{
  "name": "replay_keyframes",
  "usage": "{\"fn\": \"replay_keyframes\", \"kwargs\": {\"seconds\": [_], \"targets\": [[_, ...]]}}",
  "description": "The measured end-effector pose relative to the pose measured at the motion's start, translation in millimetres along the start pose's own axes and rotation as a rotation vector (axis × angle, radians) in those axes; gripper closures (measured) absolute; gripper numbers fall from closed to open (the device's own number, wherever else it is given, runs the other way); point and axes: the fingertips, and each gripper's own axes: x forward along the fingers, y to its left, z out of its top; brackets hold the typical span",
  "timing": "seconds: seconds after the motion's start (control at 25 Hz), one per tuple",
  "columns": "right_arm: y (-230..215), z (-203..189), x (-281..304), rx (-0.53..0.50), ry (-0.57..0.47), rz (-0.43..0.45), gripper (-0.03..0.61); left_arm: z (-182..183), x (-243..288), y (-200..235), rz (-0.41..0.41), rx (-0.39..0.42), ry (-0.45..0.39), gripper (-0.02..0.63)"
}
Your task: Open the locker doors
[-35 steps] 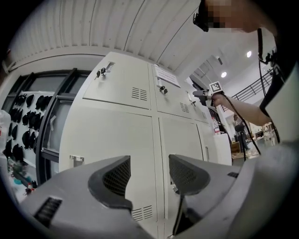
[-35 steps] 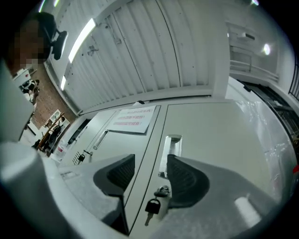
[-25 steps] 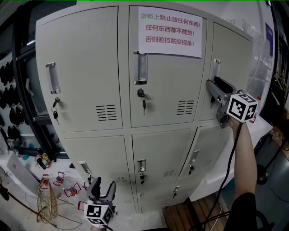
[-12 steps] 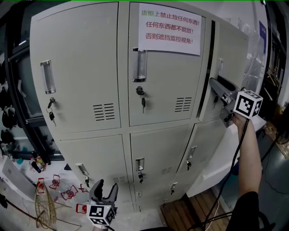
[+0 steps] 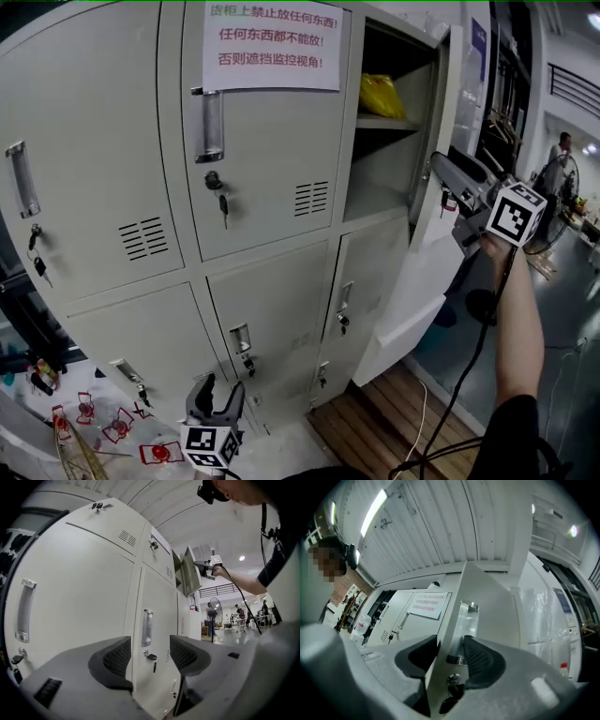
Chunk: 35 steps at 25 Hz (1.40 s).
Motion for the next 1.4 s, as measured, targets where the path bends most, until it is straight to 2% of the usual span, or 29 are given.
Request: {"fn": "replay_keyframes", "kwargs": {"seconds": [0.24, 0.4, 0.52, 0.8, 0.88, 0.96, 1.08, 1.16, 1.28, 1.4], "targets": [[-29, 10, -57, -0.061, 0.027, -0.126, 0.411, -8, 24, -40, -0.127, -0.007, 0.018, 0.357], [-57, 14, -95, -0.083, 0.042, -0.245, 0.453, -13, 35, -57, -0.166, -0.018, 0.032, 0.357], [-84, 13, -118, -0.063, 0.028, -0.320, 0.472, -16, 42, -71, -0.186, -0.025, 0.045, 0.357], [-127, 0, -144, 0.013, -0.028, -0.408, 0.483, -18, 46, -85, -0.160, -0.016, 0.055, 0.357], [-129, 3, -147, -0.018, -0.045, -0.438, 0.482, -18, 44, -83, -0.134, -0.014, 0.061, 0.357], [-122, 15, -152, -0.107, -0.093, -0.485, 0.480, -19, 40, -79, -0.102, -0.011, 0.069, 0.357], [-81, 44, -152, -0.236, -0.226, -0.451, 0.480, -20, 34, -73, -0.062, 0.000, 0.088, 0.357], [-49, 44, -145, -0.254, -0.287, -0.384, 0.479, -20, 30, -64, -0.023, 0.029, 0.084, 0.357], [-11, 1, -115, -0.218, -0.270, -0.273, 0.477, -16, 21, -52, 0.046, 0.047, 0.070, 0.357], [21, -76, -80, -0.107, -0.197, -0.188, 0.477, -12, 1, -37, 0.128, 0.059, 0.070, 0.357]]}}
